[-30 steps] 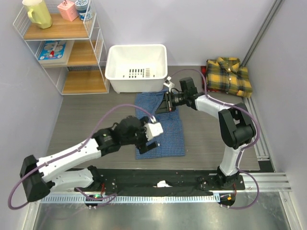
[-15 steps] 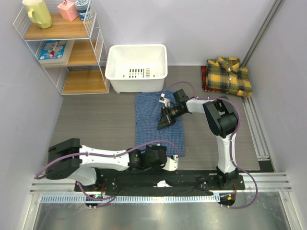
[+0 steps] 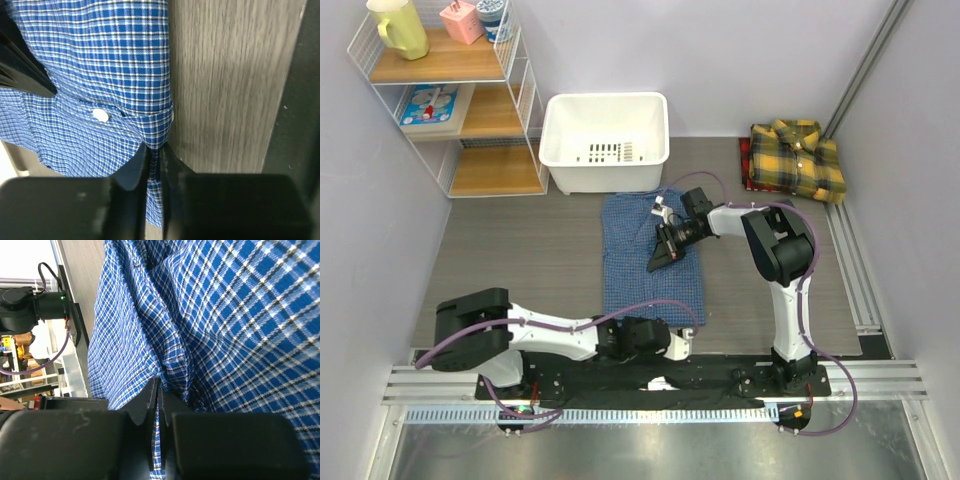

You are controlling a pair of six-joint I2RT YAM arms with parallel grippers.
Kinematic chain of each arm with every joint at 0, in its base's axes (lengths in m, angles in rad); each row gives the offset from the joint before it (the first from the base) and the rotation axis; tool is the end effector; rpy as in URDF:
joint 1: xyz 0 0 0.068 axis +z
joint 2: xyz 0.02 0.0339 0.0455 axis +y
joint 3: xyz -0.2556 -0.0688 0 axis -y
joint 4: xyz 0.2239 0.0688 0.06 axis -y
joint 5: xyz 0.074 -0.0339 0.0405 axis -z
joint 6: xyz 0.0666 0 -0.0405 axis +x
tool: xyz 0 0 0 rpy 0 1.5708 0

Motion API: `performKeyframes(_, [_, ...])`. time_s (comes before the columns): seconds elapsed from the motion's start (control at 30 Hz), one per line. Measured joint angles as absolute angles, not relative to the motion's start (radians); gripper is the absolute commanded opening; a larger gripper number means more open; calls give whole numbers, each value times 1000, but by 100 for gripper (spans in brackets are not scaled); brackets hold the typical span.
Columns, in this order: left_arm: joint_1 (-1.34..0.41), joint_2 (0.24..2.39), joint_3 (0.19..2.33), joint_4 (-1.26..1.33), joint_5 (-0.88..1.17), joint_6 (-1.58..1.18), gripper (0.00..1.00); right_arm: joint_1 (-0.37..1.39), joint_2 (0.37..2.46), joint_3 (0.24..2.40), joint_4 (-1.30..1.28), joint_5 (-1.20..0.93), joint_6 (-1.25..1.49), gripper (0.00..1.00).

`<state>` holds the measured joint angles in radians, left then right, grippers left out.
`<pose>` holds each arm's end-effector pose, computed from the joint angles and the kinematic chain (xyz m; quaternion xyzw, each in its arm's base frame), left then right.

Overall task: Fold and stack the long sleeve shirts
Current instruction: Fold the shirt

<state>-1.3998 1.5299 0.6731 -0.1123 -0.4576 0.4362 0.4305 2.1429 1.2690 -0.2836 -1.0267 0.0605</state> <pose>0.0762 -0.2682 0.1287 0.6981 0.6184 0.0582 0.3561 0.3322 0.2152 0.0959 -0.2559 0.8195 0.5097 0.0566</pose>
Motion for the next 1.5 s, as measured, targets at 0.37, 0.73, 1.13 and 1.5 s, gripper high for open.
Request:
performKeyframes(0.37, [-1373,1352,900,-502,-147,305,0,482,2057,1113,-275,-1053,70,8])
performKeyframes(0.73, [-1043,1348,1224,-844,398,240,1,544,1805,947,-365,-1057,110,16])
performKeyframes(1.13, [-712,1848,1636,-1173,713,570,16,306,2047,1531,-597,-1084,-34,20])
performKeyframes(1.5, [-579,2140,1774,-1170,671,794,33,302,2193,1575,-632,-1063,-67,20])
